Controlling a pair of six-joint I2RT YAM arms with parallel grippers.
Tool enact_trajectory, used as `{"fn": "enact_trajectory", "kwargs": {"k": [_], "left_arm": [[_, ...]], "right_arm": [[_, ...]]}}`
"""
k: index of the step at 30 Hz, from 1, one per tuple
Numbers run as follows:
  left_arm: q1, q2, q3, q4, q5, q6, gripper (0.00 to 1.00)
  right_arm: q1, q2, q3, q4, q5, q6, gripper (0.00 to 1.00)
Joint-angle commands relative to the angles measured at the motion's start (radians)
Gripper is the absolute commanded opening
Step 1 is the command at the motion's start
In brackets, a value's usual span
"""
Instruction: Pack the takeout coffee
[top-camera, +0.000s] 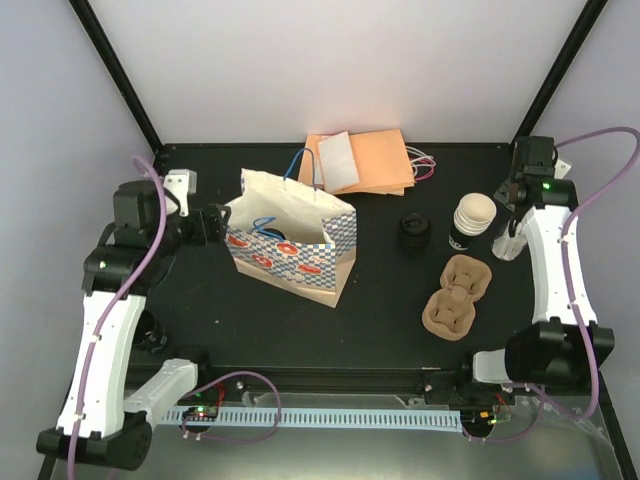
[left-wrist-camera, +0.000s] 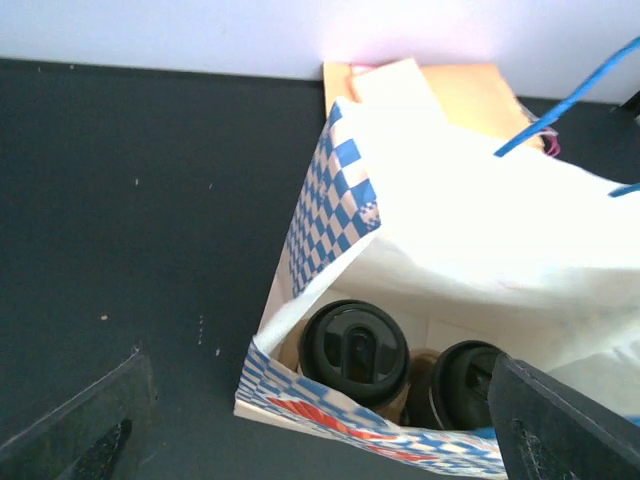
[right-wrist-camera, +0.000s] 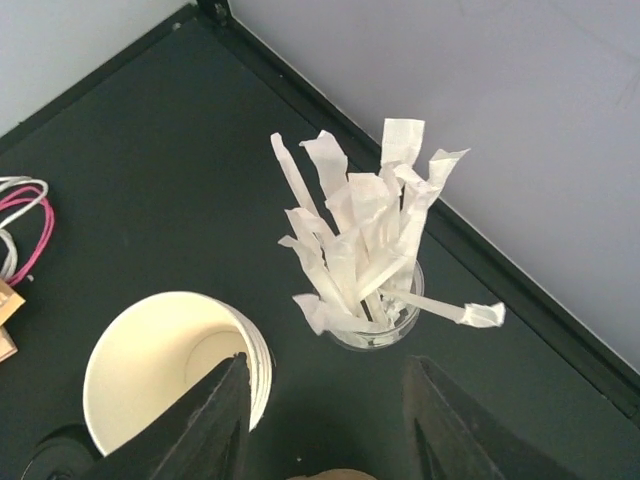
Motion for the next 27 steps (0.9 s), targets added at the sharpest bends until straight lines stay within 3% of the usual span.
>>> {"fn": "enact_trajectory", "kwargs": {"k": [1, 14, 18, 20, 24, 27], "left_arm": [[0.004, -0.061, -0.048, 0.082, 0.049, -0.017, 0.94], [0.002, -0.069, -0.064, 0.097, 0.083, -0.016, 0.95], [0.003, -0.066, -0.059, 0.093, 0.081, -0.015, 0.95], [0.002, -0.066, -0.056, 0.091, 0.080, -0.014, 0.96], [0.003, -0.066, -0.057, 0.090, 0.075, -0.014, 0.95], [0.002, -0.067, -0.057, 0.088, 0.073, -0.016, 0.96]], "right_arm": [[-0.005, 0.052, 0.056, -0.031, 0.030, 0.030, 0.40], [-0.012, 0.163, 0.106, -0.040, 0.076, 0.005, 0.31], [-0.013, 0.178, 0.107, -0.034, 0.073, 0.002, 0.22], [-0.013, 0.187, 0.114, -0.039, 0.070, -0.001, 0.12], [-0.012, 0.176, 0.132, -0.055, 0.072, -0.014, 0.02], [-0.011, 0.145, 0.131, -0.056, 0.079, -0.026, 0.01]]}}
